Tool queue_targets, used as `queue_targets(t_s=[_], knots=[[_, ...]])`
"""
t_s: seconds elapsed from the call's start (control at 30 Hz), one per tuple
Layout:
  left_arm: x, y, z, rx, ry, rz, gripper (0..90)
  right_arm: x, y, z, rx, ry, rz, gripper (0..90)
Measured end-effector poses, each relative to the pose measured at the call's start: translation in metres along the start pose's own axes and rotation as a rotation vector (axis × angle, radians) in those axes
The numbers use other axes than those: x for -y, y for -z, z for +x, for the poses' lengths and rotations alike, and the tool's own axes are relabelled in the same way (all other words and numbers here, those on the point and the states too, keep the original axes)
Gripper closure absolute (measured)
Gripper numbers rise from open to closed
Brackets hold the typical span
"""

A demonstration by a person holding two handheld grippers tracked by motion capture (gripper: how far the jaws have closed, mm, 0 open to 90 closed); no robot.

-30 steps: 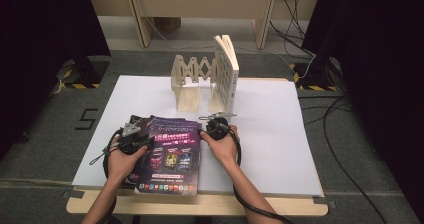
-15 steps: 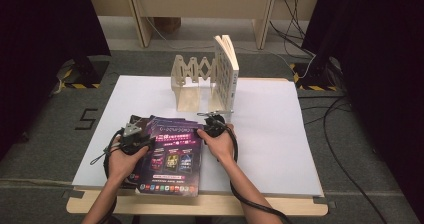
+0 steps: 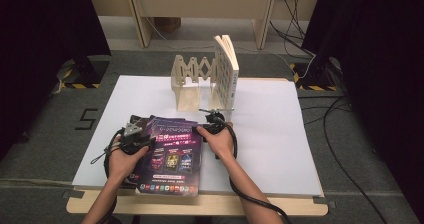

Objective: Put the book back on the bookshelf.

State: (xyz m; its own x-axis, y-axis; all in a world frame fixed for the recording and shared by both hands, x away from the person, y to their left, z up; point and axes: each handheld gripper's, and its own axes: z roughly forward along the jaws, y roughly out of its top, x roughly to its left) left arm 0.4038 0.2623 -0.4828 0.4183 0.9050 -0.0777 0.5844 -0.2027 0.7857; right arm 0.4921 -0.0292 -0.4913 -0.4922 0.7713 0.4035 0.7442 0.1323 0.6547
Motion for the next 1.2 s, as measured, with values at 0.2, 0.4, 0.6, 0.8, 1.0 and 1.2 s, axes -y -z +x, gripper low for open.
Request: queue_targets(t_s=[0.2,0.4,0.6,0.8,1.0,1.2], knots=[[0.0,0.0,-0.001,-0.007,-0.002,0.005,65.8,-0.001,0.002,0.001,0.011,0.005,-0.009,50.7],[0.0,-0.001,-0.003,-0.021,-0.008,0.005,65.8,-0.005,0.012,0.004,0.012,0.022,-0.021,57.5],[-0.001,-0.002,-0.004,-0.019,-0.009,0.003,65.9,-0.001,0.012,-0.004,-0.012,-0.014,0.025,55.7],[-0.001,-0.002,-0.004,-0.014,-0.008,0.004,65.9,0.001,0.013,-0.006,-0.026,-0.032,0.042,53.9],[-0.001,-0.002,-0.004,-0.014,-0.005,0.0,66.0,0.001,0.012,-0.008,-0.043,-0.057,0.057,52.3],[-0.001,-0.002,-0.004,-0.014,-0.007,0.002,65.9,0.001,0.011,-0.009,-0.063,-0.073,0.071,51.9]])
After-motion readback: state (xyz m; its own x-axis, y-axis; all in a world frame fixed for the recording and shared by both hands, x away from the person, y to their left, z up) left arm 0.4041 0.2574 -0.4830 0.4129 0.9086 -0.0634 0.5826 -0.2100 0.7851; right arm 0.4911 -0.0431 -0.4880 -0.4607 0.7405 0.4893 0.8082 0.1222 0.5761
